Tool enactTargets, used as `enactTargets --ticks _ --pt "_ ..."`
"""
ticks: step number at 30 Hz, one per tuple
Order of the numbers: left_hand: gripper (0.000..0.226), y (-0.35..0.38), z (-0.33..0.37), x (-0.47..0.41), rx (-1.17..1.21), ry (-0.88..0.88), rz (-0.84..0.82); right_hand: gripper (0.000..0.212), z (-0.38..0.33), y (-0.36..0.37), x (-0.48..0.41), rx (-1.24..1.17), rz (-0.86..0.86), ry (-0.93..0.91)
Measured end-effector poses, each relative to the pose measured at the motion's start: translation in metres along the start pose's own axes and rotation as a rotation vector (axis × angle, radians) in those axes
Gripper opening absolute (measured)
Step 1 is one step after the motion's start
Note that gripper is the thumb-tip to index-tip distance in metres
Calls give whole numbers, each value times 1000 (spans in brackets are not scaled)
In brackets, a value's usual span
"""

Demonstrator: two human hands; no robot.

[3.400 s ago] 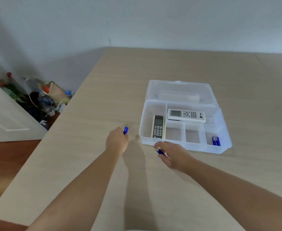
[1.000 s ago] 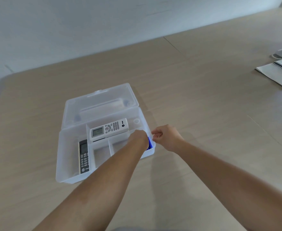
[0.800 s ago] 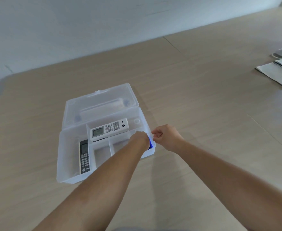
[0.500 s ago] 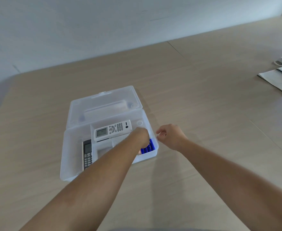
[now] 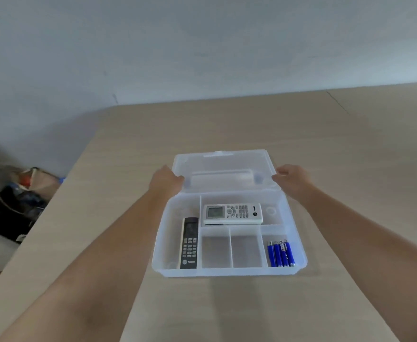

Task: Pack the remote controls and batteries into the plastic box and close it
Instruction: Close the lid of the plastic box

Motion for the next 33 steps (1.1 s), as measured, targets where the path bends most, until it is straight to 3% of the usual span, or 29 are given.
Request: enactTargets --ticks 2,6,10,12,14,16,18,21,26,29,31,33 --pt "48 15 -18 -11 50 -75 -83 44 0 11 -15 69 -10 46" --pt "59 45 -37 -31 215 -210 -181 21 16 33 -41 -31 -88 186" --pt "59 56 -44 -47 505 -358 -134 26 28 39 -62 -280 -34 333" --pt "52 58 -45 -50 700 -376 -102 30 28 38 -67 -412 -12 378" --pt "59 57 -47 -52 778 -390 -68 28 28 36 -69 -527 -1 392" --pt "60 52 -45 -56 813 -346 -13 23 26 33 -69 -651 10 386" --pt "44 41 -39 -55 906 -274 45 21 21 25 -64 -742 34 365" --pt "39 25 -33 -43 1105 -234 85 25 1 8 -41 -821 55 286" --pt "56 0 -30 -2 1395 -199 116 30 -14 -13 19 -899 30 139" --pt "63 -6 -40 24 1482 -178 119 20 -2 -14 53 -892 -39 113" --pt "54 -7 -43 45 1522 -192 102 21 14 -13 64 -863 -95 116" --pt "29 -7 -47 67 1552 -191 78 26 30 -11 77 -885 -128 144"
Point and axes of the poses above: each hand's wrist, its own x-axis away from the middle knuckle, its own y-axis out of the palm, z = x × y, the point moved 5 cm from there along -x, towards the middle knuckle, and after that the axes turned 8 degrees about y, right-handed, at the moved point
